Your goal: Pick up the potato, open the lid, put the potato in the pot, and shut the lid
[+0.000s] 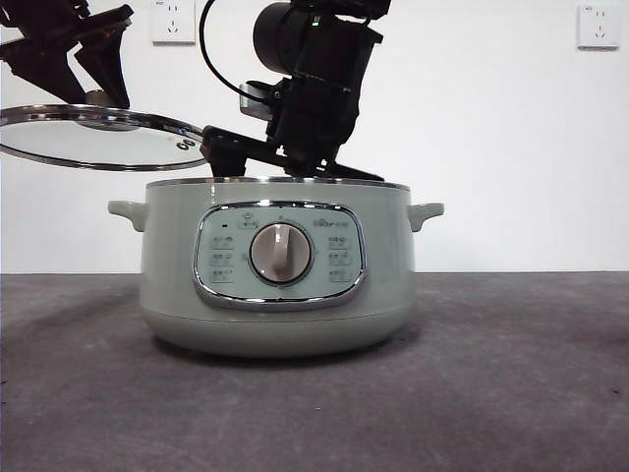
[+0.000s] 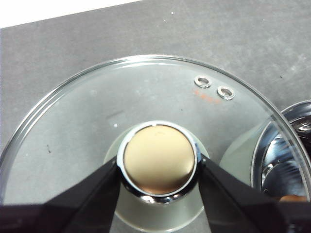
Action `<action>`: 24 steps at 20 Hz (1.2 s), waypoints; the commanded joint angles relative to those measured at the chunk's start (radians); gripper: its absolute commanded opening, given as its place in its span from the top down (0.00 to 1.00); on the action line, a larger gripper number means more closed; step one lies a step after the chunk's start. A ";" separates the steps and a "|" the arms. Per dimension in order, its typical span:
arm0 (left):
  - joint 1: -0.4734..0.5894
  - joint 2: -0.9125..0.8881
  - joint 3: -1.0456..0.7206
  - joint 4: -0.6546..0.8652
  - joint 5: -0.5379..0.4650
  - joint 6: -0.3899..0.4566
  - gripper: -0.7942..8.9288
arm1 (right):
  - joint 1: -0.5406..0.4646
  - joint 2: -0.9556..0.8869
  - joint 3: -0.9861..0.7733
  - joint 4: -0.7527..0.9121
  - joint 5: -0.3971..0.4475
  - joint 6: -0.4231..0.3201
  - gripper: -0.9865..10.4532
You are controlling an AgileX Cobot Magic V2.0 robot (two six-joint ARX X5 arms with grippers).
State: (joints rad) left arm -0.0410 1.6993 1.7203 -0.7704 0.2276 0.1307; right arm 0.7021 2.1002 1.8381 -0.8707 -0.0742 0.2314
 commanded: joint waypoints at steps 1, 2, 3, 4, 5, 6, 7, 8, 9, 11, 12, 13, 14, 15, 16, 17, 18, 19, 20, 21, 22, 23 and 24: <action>-0.012 -0.018 0.010 0.021 0.012 0.001 0.93 | 0.014 -0.060 0.005 -0.011 0.033 0.000 0.32; -0.024 -0.018 0.010 0.011 0.012 0.001 0.93 | 0.019 -0.099 0.005 -0.026 0.053 -0.010 0.32; -0.038 -0.019 0.010 0.000 0.012 0.002 0.93 | 0.022 -0.141 0.005 -0.045 0.077 -0.035 0.32; -0.053 -0.018 0.009 -0.009 0.011 0.002 0.93 | 0.028 -0.183 0.005 -0.074 0.109 -0.056 0.32; -0.071 -0.018 0.009 -0.016 0.011 0.002 0.93 | 0.029 -0.225 0.005 -0.109 0.145 -0.081 0.32; -0.093 -0.018 0.009 -0.024 0.011 0.002 0.93 | 0.029 -0.267 0.005 -0.147 0.179 -0.104 0.32; -0.121 -0.018 0.009 -0.036 0.011 0.002 0.93 | 0.029 -0.315 0.005 -0.190 0.200 -0.119 0.32; -0.144 -0.019 0.009 -0.045 0.009 0.005 0.93 | 0.029 -0.352 0.005 -0.224 0.219 -0.134 0.34; -0.171 -0.018 0.009 -0.054 0.008 0.005 0.93 | 0.028 -0.388 0.005 -0.254 0.243 -0.143 0.34; -0.222 -0.018 0.009 -0.060 0.007 0.005 0.93 | 0.023 -0.447 0.005 -0.304 0.257 -0.163 0.34; -0.242 -0.018 0.009 -0.060 0.007 0.005 0.93 | 0.022 -0.465 0.005 -0.324 0.259 -0.171 0.34; -0.262 -0.018 0.009 -0.060 0.006 0.005 0.93 | 0.019 -0.483 0.005 -0.347 0.266 -0.175 0.34; -0.288 -0.018 0.009 -0.063 0.002 0.003 0.93 | 0.010 -0.502 0.005 -0.375 0.266 -0.179 0.34; -0.309 -0.018 0.009 -0.066 -0.010 0.003 0.93 | 0.006 -0.517 0.005 -0.396 0.266 -0.181 0.34; -0.334 -0.018 0.009 -0.072 -0.029 0.001 0.93 | 0.003 -0.533 0.005 -0.415 0.266 -0.183 0.34; -0.358 -0.018 0.009 -0.078 -0.048 0.001 0.93 | 0.003 -0.549 0.004 -0.430 0.266 -0.187 0.34; -0.385 -0.018 0.009 -0.080 -0.066 0.001 0.93 | 0.003 -0.565 0.003 -0.442 0.266 -0.193 0.34; -0.406 -0.018 0.009 -0.079 -0.077 0.001 0.93 | 0.003 -0.579 0.003 -0.452 0.266 -0.200 0.34; -0.427 -0.017 0.009 -0.075 -0.080 0.001 0.93 | 0.003 -0.597 0.003 -0.466 0.266 -0.210 0.34; -0.444 -0.016 0.009 -0.072 -0.088 0.000 0.93 | 0.003 -0.611 0.003 -0.480 0.266 -0.211 0.34; -0.462 -0.014 0.009 -0.071 -0.105 -0.006 0.93 | 0.003 -0.627 0.003 -0.503 0.265 -0.211 0.34; -0.473 -0.012 0.009 -0.071 -0.113 -0.009 0.93 | 0.003 -0.639 0.001 -0.506 0.265 -0.211 0.34; -0.484 -0.010 0.009 -0.073 -0.124 -0.019 0.93 | 0.003 -0.659 0.000 -0.506 0.264 -0.211 0.34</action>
State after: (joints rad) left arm -0.5270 1.6993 1.7203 -0.8749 0.1101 0.1257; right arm 0.7052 1.4452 1.8427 -1.3548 0.1871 0.0284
